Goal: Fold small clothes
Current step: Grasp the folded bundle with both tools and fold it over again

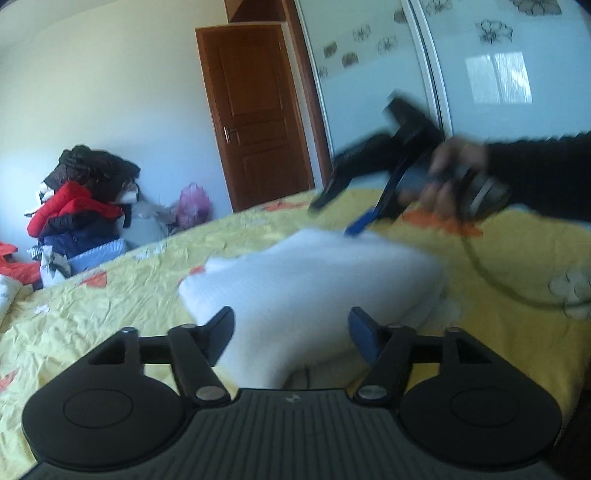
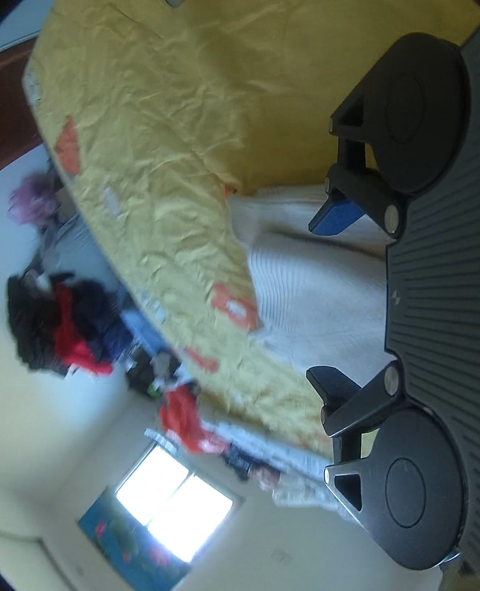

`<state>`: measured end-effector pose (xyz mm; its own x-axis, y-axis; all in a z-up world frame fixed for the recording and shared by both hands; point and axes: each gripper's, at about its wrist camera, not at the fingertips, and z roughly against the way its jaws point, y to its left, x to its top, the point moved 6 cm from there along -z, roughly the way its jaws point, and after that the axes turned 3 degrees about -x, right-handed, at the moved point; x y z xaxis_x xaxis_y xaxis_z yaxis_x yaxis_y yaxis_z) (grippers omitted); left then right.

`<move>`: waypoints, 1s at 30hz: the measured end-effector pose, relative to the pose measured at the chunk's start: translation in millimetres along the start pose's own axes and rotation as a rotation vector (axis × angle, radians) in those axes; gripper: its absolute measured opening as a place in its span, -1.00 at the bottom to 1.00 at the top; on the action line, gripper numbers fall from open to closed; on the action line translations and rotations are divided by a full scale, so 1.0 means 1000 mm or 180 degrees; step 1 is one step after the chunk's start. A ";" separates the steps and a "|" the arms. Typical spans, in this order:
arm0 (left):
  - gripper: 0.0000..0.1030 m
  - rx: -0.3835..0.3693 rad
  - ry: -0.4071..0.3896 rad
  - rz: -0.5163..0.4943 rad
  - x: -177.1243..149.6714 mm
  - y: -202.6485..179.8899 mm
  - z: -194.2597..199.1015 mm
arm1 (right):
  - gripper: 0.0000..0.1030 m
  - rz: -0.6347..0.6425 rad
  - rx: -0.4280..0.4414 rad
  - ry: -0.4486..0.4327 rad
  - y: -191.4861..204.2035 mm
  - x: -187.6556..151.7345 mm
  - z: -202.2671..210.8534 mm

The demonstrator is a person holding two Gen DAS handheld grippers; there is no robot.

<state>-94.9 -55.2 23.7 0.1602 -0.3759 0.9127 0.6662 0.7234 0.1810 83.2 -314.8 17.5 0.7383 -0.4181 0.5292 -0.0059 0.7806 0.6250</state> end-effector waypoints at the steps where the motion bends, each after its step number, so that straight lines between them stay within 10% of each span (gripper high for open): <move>1: 0.50 -0.0043 -0.0008 0.0031 0.000 -0.001 -0.008 | 0.56 0.0020 -0.0068 0.0061 -0.001 0.001 -0.014; 2: 0.50 -0.0113 0.0050 0.0098 -0.001 -0.002 -0.019 | 0.50 0.0046 -0.0141 0.0109 -0.003 0.003 -0.028; 5: 0.52 -0.0165 0.0247 0.0266 -0.007 -0.003 -0.045 | -0.60 0.0143 -0.0275 0.0170 -0.002 -0.002 -0.054; 13: 0.55 -0.0366 0.0320 0.0260 -0.007 -0.010 -0.062 | -0.72 0.0242 -0.0356 -0.0018 -0.023 -0.005 -0.026; 16: 0.61 -0.0298 0.0327 0.0081 -0.007 -0.014 -0.064 | -0.67 0.0208 -0.0329 -0.0117 -0.028 -0.016 -0.030; 23: 0.95 -0.0226 -0.0053 0.1044 0.006 0.057 -0.039 | 0.95 0.0129 -0.0083 -0.0441 -0.012 -0.008 0.011; 30: 0.93 -0.0726 0.0615 0.3669 -0.065 0.157 -0.119 | 0.51 -0.0206 -0.0320 0.0036 -0.057 -0.018 -0.013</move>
<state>85.9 13.9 -50.3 0.8438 0.3331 0.4208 0.1686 0.5798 -0.7971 78.5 -345.7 -35.3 0.7425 -0.4643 0.4828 0.1092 0.7950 0.5966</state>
